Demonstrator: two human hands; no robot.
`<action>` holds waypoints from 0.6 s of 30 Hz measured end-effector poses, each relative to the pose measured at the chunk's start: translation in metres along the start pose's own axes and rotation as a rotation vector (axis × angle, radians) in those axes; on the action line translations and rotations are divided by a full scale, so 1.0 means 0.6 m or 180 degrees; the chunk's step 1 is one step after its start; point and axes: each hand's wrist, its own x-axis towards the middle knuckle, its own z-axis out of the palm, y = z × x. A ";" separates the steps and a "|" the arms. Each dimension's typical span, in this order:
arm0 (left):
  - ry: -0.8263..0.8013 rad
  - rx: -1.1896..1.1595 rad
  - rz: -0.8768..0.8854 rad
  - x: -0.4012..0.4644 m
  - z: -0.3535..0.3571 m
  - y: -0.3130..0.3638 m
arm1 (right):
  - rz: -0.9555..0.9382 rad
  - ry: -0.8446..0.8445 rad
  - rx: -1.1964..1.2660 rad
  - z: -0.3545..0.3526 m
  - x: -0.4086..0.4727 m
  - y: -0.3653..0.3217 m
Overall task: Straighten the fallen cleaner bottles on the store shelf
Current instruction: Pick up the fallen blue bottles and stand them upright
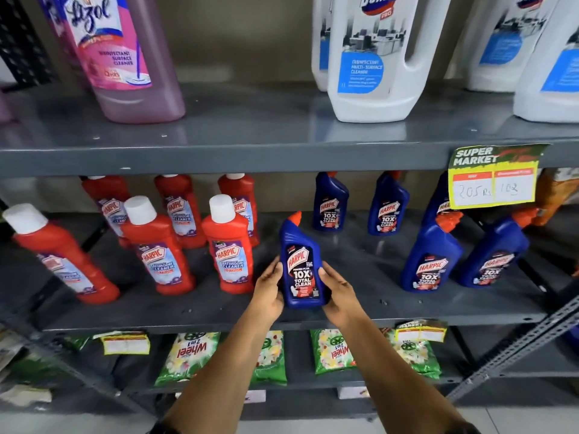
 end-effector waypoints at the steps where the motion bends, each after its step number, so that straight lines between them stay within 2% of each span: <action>1: -0.0154 -0.0034 0.0035 -0.001 -0.002 -0.001 | -0.0056 -0.0153 0.0058 -0.005 0.000 0.000; 6: -0.0781 -0.0196 0.0142 -0.023 -0.005 0.008 | -0.0249 -0.0746 -0.0052 -0.020 -0.013 -0.006; 14: -0.0770 -0.0054 0.0224 -0.008 0.003 0.003 | -0.0186 -0.0720 -0.0045 -0.026 -0.003 -0.021; 18: -0.0886 0.0078 0.0226 0.008 0.045 -0.003 | -0.0396 -0.0578 0.0030 -0.044 0.013 -0.048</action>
